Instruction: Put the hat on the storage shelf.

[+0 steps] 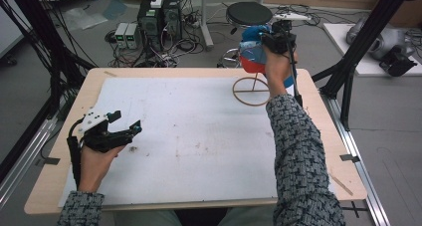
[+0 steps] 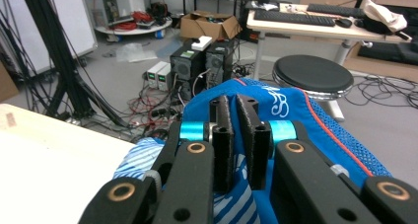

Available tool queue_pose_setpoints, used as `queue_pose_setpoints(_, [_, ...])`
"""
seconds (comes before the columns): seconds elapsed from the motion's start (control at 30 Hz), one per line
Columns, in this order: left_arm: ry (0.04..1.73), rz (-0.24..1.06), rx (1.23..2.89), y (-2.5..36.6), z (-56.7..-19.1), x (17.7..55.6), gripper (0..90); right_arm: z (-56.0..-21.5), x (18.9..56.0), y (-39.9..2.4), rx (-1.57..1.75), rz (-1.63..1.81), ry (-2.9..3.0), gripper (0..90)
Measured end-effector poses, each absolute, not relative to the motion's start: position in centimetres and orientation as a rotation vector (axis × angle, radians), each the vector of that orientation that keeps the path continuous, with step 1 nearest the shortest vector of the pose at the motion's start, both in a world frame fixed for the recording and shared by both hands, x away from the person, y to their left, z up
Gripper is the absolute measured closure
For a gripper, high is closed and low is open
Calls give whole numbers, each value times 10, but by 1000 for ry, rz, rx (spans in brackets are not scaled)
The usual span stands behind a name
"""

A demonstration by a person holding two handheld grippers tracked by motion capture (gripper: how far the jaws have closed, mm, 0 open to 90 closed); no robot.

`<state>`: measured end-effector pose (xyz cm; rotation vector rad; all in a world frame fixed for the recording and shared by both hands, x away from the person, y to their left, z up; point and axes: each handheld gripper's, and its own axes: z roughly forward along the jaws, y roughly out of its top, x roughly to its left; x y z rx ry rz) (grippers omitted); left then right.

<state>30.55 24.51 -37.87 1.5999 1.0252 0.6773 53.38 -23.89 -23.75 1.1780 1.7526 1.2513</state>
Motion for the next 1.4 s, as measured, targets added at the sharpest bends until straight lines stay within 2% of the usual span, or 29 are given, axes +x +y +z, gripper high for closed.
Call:
queue_pose_setpoints(0.77, [1022, 671, 1599, 245, -379, 305, 175, -243, 546, -226, 1190, 1206, 1763, 867])
queue_pose_setpoints(0.9, [1025, 674, 1598, 246, -379, 305, 175, -244, 546, -225, 1189, 1201, 1755, 765])
queue_pose_setpoints(1.27, [1023, 672, 1597, 245, -379, 305, 175, -243, 545, -226, 1185, 1177, 1735, 581])
queue_pose_setpoints(1.4, [1021, 670, 1601, 245, -379, 305, 174, -241, 544, -229, 1190, 1182, 1729, 555])
